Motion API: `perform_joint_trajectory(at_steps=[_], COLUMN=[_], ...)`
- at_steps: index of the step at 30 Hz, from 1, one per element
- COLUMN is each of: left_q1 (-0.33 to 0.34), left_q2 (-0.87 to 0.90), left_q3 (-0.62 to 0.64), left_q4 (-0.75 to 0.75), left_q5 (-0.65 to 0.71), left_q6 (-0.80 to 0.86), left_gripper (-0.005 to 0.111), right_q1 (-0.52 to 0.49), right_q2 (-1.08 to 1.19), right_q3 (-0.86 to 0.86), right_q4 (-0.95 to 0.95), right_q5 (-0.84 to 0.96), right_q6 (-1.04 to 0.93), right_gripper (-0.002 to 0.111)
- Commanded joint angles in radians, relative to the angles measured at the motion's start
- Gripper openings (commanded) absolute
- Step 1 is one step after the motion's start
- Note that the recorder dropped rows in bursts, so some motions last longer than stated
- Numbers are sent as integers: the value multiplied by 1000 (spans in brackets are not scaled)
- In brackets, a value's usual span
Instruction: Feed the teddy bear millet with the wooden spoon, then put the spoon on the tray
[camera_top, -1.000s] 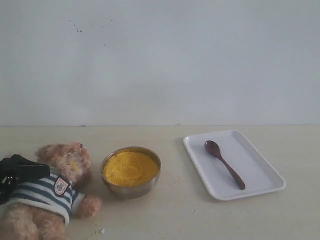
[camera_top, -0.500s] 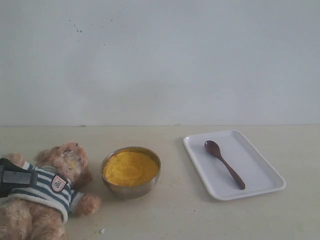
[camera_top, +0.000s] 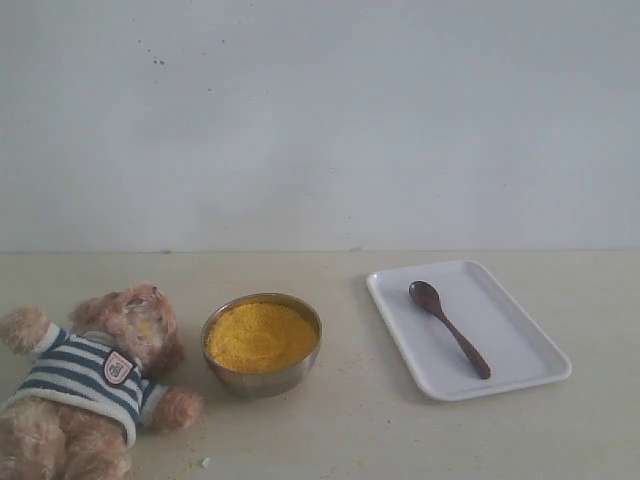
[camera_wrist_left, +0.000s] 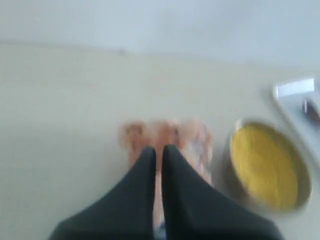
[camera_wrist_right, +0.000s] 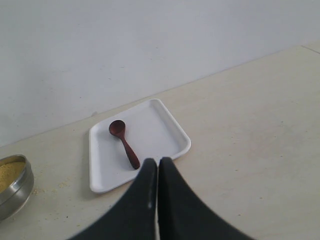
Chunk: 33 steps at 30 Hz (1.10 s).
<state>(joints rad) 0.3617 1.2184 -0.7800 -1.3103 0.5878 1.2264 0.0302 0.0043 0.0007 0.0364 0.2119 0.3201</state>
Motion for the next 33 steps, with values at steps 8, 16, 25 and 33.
perform_joint_trajectory(at_steps=[8,16,25,33], left_q1=[-16,-179,-209,-248], left_q2=[-390,-602,-715,-747], left_q3=[-9,-9,55,196], left_q4=[-388,-380,-402,188], left_q5=[-752,-474,-455,-468], left_q6=[275,360,296,-260], left_gripper=[4,4,4,4], right_q1=[2,2,2,2], right_q2=[-4,-4,-4,-4], right_q3=[-1,-1,-1,-1], right_q4=[-7,-7,-7,-7], right_q5=[-5,-5,-5,-5], right_q6=[-3,-3,-3,-3], right_gripper=[0,0,0,0])
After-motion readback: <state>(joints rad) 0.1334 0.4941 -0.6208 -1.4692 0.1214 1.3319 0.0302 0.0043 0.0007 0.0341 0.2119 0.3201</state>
